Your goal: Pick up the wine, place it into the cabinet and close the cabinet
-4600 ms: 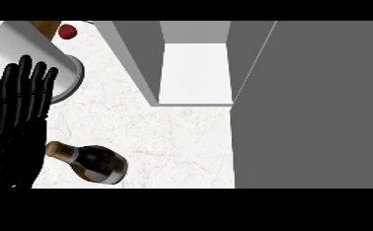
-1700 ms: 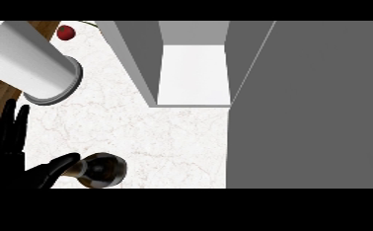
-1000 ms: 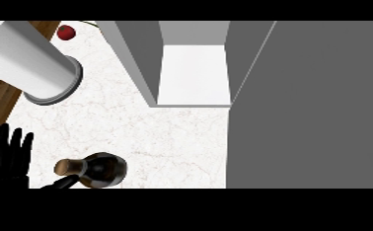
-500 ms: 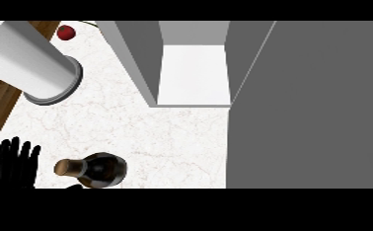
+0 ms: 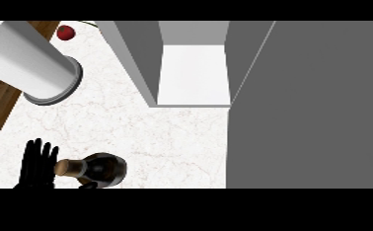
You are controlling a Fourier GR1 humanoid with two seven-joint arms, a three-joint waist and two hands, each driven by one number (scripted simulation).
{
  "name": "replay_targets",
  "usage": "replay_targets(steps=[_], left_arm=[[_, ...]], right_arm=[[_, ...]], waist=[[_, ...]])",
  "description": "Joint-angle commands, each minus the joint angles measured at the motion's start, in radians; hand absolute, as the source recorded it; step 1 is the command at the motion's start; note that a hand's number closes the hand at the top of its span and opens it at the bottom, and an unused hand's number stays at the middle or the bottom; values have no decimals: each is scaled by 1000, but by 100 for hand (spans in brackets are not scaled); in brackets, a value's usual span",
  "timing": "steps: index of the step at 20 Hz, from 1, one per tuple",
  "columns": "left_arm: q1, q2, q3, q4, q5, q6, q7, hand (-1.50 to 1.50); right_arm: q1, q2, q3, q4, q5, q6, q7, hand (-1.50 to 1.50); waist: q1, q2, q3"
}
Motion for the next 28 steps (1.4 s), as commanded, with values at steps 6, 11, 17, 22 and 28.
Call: replay_targets(steps=[6,11,17,22,28], left_arm=[[-54,-6,-10,262,26,-34,-186,-150],[-113,32,73,376,56,-128,-192,-150],[-155,-5,17,489,17,-77,-292,-150],[-226,-1,63,654,17,-136,-371,-150],[-239,-1,83,665,105,-180,-363,-150]], right_arm=[[32,-15,-39,-36,-51,23,12,-150],[2,-18,-28,-61,-35,2,61,-150],[21,-6,-27,-31,-20,30,-2,-150],[-34,-6,-39,6,-7,7,10,-150],[-61,11,5,-42,34,-32,63,-150]], waist=[[-3,0,0],[-2,0,0],[-2,0,0],[-1,1,0],[0,1,0]])
